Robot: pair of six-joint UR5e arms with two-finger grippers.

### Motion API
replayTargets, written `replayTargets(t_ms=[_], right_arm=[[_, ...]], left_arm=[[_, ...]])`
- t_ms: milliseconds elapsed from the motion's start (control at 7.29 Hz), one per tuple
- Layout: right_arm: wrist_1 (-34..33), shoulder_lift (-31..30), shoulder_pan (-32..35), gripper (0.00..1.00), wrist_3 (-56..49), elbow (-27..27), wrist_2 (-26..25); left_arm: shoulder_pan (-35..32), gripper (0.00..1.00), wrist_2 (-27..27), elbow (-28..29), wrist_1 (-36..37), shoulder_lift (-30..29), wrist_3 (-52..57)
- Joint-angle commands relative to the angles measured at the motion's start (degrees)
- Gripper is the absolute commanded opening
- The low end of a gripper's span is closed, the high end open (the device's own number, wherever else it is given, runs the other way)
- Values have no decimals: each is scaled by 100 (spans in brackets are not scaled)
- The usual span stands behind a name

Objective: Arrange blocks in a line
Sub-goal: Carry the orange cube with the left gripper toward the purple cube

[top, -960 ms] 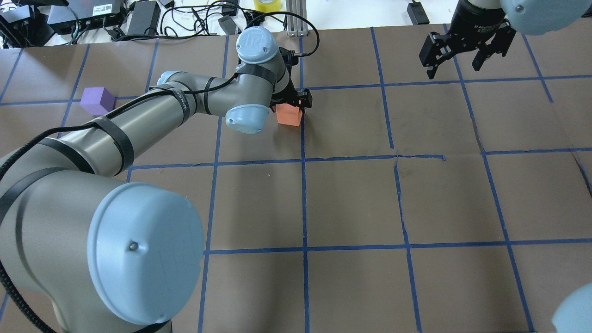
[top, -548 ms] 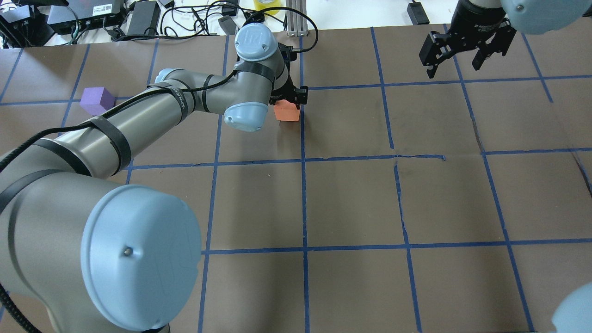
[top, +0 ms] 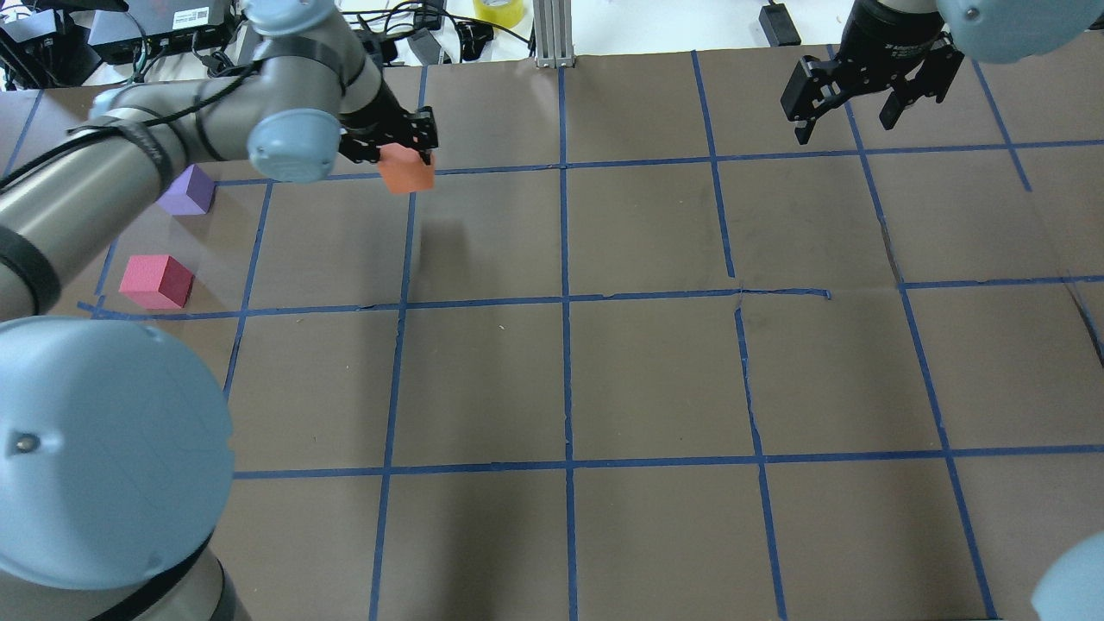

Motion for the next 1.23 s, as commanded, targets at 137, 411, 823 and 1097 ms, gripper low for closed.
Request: replayTargets(t_ms=[137, 411, 823, 1097], right_arm=[[-8, 11, -1, 100, 17, 21, -56], [-43, 56, -1, 100, 26, 12, 13], [53, -120, 43, 100, 9, 3, 40], [263, -129, 70, 100, 9, 3, 180]], left_arm=[[1316, 4, 112, -54, -160, 37, 1786], [2021, 4, 112, -28, -161, 28, 3212], [2813, 4, -159, -37, -204, -86, 4245], [2824, 4, -177, -45, -187, -147, 4353]])
